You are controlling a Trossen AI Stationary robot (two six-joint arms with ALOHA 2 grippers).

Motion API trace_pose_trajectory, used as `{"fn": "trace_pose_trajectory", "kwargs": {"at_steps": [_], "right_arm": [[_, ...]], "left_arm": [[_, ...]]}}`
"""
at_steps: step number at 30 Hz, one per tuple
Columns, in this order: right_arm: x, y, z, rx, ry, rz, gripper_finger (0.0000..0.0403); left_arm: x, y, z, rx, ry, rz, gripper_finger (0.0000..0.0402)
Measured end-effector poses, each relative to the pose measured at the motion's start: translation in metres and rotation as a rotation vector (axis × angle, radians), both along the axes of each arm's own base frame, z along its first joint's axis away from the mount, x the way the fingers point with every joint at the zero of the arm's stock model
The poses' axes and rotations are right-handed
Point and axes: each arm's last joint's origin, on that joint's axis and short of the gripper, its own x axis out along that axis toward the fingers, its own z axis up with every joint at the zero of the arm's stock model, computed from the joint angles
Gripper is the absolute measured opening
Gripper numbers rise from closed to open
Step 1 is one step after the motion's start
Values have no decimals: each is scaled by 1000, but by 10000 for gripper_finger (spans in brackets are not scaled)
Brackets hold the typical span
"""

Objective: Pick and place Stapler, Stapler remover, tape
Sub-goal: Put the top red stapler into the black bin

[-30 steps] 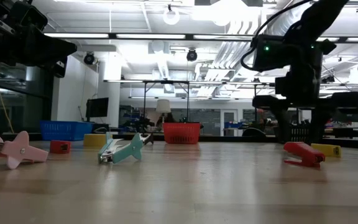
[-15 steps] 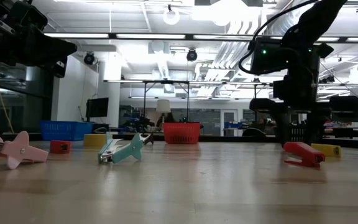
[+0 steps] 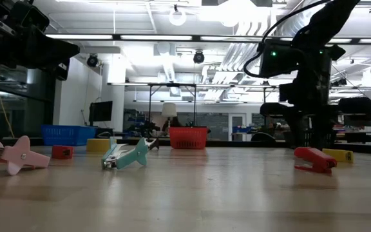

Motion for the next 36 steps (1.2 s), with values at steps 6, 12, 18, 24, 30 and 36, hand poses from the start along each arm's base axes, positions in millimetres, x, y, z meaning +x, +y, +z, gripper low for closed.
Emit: {"fn": "trace_pose_trajectory", "kwargs": {"at_steps": [6, 12, 18, 24, 30, 36], "right_arm": [[6, -5, 4, 15, -31, -321, 80], [13, -16, 15, 94, -71, -661, 74], [22, -37, 32, 160, -151, -1032, 76], [24, -62, 48, 219, -242, -1393, 76], [15, -81, 48, 226, -321, -1797, 77], [5, -93, 47, 198, -389, -2046, 77]], "left_arm": [[0, 0, 0, 0, 0, 0, 1], [0, 0, 0, 0, 0, 0, 1], [0, 0, 0, 0, 0, 0, 1], [0, 0, 0, 0, 0, 0, 1], [0, 0, 0, 0, 0, 0, 1], [0, 0, 0, 0, 0, 0, 1]]}}
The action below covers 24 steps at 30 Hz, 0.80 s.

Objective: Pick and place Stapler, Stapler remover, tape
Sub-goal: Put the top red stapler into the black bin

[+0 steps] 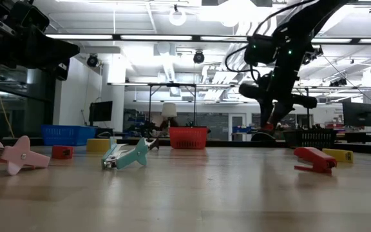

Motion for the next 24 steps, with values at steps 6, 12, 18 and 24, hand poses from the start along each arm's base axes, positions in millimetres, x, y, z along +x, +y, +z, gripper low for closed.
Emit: {"fn": "trace_pose_trajectory", "kwargs": {"at_steps": [6, 12, 18, 24], "right_arm": [[-10, -11, -1, -22, 1, -209, 72], [-22, -17, -2, -66, 35, -396, 73], [-34, -23, -2, -108, 86, -521, 72], [-45, -30, -2, -135, 111, -637, 73]], "left_arm": [[0, 0, 0, 0, 0, 0, 1], [0, 0, 0, 0, 0, 0, 1], [0, 0, 0, 0, 0, 0, 1], [0, 0, 0, 0, 0, 0, 1]]}}
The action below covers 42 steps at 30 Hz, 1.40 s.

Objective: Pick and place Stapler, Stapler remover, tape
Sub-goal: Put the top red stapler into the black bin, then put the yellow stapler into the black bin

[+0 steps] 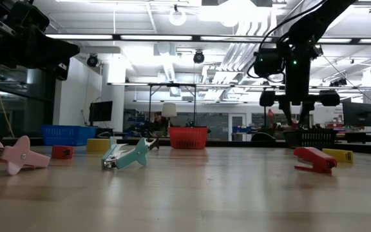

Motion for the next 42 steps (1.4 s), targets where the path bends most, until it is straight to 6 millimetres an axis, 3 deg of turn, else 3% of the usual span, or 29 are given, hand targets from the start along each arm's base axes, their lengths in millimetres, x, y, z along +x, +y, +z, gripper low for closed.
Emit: {"fn": "trace_pose_trajectory", "kwargs": {"at_steps": [15, 32, 42], "right_arm": [[-20, -11, -2, 44, 61, -90, 80], [-26, -16, -2, 62, 52, -120, 179], [-22, -16, -3, 121, 76, 37, 185]], "left_arm": [[0, 0, 0, 0, 0, 1, 1], [0, 0, 0, 0, 0, 0, 1], [0, 0, 0, 0, 0, 0, 1]]}}
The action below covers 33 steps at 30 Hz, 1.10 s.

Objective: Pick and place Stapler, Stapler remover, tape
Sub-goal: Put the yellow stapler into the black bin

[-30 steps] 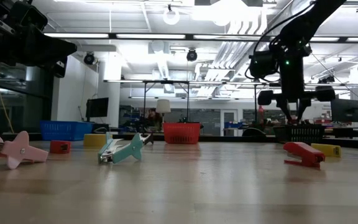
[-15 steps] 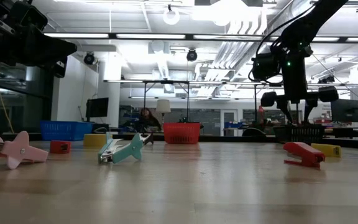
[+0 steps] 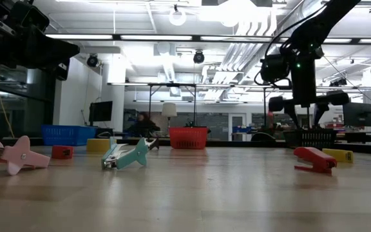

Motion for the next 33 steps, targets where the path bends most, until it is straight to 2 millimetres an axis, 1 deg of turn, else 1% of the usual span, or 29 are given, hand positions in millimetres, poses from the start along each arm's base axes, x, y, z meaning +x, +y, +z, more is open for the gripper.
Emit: {"fn": "trace_pose_trajectory", "kwargs": {"at_steps": [3, 9, 22, 28, 33], "right_arm": [[4, 2, 2, 13, -15, 71, 185], [10, 13, 12, 15, -45, 169, 185], [22, 49, 37, 56, -79, 577, 185], [26, 63, 42, 77, -65, 732, 185], [32, 77, 41, 125, -75, 822, 185]], "left_arm": [[0, 0, 0, 0, 0, 0, 1], [0, 0, 0, 0, 0, 0, 1], [0, 0, 0, 0, 0, 0, 1], [0, 0, 0, 0, 0, 0, 1], [0, 0, 0, 0, 0, 0, 1]]}}
